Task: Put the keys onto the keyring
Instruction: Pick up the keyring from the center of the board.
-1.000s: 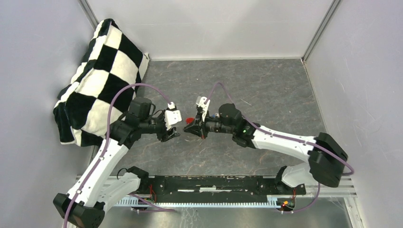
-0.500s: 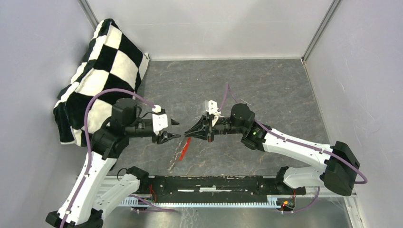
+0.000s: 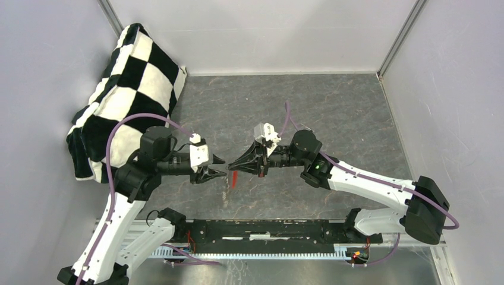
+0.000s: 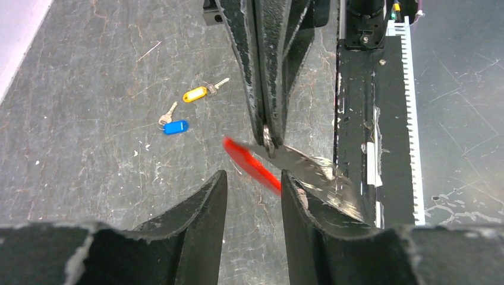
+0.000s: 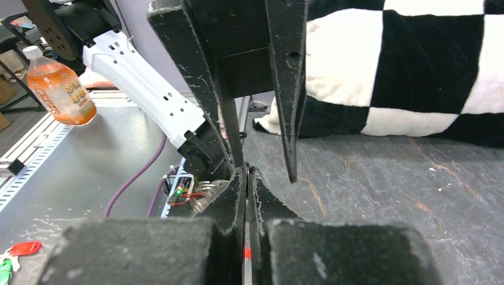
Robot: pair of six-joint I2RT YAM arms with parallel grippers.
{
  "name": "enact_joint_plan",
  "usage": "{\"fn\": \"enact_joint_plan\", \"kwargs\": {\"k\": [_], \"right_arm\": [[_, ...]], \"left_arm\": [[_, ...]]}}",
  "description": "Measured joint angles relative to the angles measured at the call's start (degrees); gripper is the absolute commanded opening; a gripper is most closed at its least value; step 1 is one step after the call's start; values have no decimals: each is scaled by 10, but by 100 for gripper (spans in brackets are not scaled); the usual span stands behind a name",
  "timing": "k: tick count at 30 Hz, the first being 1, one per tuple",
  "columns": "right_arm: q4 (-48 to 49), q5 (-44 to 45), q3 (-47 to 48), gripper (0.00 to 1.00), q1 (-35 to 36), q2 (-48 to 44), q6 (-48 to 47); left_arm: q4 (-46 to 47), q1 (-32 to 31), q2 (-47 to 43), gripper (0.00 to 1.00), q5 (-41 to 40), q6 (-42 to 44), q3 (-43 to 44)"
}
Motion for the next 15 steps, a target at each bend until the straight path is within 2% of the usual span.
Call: {"fn": "enact_joint_plan", "kwargs": {"k": [9,15], "right_arm": [[5,-12,0,0,5,12,3],[6,-16,0,0,7,19,3]], "left_arm": [[19,0,7,35,11,-24,-5],[22,0,7,34,22,-34,-5]]}}
